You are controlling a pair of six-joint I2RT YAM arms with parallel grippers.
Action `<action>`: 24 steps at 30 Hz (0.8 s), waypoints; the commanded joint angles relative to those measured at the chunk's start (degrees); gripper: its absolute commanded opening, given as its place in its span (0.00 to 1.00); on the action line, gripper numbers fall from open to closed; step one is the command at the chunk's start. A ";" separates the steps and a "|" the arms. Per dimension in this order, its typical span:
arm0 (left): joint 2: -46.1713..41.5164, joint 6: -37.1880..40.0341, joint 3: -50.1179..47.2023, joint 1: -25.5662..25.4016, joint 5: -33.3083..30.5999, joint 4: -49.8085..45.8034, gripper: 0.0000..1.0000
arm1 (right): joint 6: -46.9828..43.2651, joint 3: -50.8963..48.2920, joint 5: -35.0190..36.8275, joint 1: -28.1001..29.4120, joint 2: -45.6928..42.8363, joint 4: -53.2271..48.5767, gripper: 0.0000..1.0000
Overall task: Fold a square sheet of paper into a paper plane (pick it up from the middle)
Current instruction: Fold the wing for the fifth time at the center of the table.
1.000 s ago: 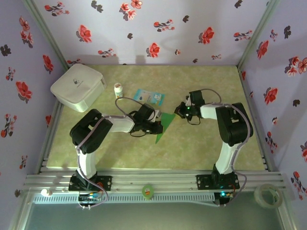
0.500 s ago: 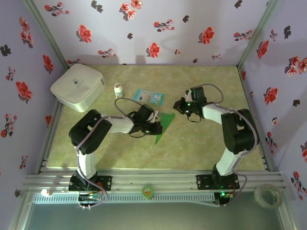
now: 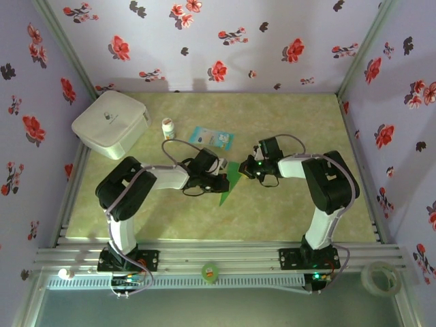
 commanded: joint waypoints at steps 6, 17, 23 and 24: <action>-3.59 -2.61 4.03 -0.14 3.14 -1.53 0.05 | -1.64 -0.27 5.24 -0.39 1.85 -4.37 0.00; 5.02 -4.52 5.33 -1.27 4.17 -0.14 0.09 | -1.20 -0.79 4.77 -0.35 2.28 -3.63 0.00; 1.26 -5.00 -2.34 -1.30 3.40 -0.36 0.09 | -2.09 -1.12 5.12 -0.39 2.19 -4.57 0.00; 0.31 -5.19 -3.86 -1.24 3.38 -0.18 0.09 | -2.24 -1.06 5.14 -0.40 2.19 -4.70 0.00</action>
